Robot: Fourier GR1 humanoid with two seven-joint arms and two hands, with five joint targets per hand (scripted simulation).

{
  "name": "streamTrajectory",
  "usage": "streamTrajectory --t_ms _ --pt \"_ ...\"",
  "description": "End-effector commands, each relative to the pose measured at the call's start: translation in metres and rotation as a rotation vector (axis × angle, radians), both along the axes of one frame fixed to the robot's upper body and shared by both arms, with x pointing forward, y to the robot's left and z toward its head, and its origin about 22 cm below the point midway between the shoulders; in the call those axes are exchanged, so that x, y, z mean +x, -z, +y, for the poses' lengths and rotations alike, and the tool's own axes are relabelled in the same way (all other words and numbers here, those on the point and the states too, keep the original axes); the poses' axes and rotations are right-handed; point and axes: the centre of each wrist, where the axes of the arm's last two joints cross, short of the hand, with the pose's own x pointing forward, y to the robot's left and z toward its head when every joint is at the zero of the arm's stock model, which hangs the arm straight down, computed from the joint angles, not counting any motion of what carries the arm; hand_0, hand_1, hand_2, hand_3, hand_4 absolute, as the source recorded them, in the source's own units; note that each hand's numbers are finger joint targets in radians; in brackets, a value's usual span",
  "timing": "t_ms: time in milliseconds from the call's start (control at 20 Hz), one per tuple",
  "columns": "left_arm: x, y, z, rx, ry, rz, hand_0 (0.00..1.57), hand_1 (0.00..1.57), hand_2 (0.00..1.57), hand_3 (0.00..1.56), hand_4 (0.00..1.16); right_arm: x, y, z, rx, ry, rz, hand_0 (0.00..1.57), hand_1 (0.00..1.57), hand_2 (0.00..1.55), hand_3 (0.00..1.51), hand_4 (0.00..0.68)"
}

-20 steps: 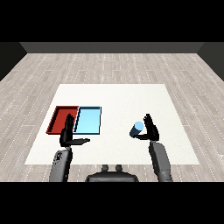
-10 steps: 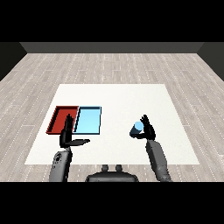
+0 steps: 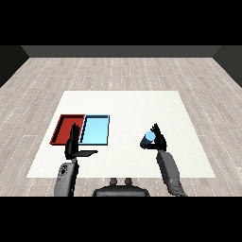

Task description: Pick the blue can and put it in the blue box

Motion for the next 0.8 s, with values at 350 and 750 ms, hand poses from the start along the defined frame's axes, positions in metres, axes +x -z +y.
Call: streamTrajectory --t_ms 350,750 --pt "0.004 0.009 0.015 0.008 0.013 -0.014 0.00 0.00 0.00 0.00 0.00 0.022 -0.006 0.006 -0.030 -0.001 0.025 0.00 0.00 0.00 0.00 0.000" --pt "0.006 0.005 0.011 -0.006 0.028 -0.008 0.00 0.00 0.00 0.00 0.00 0.041 -0.004 0.028 -0.095 0.115 0.088 1.38 1.38 1.41 1.39 0.417"
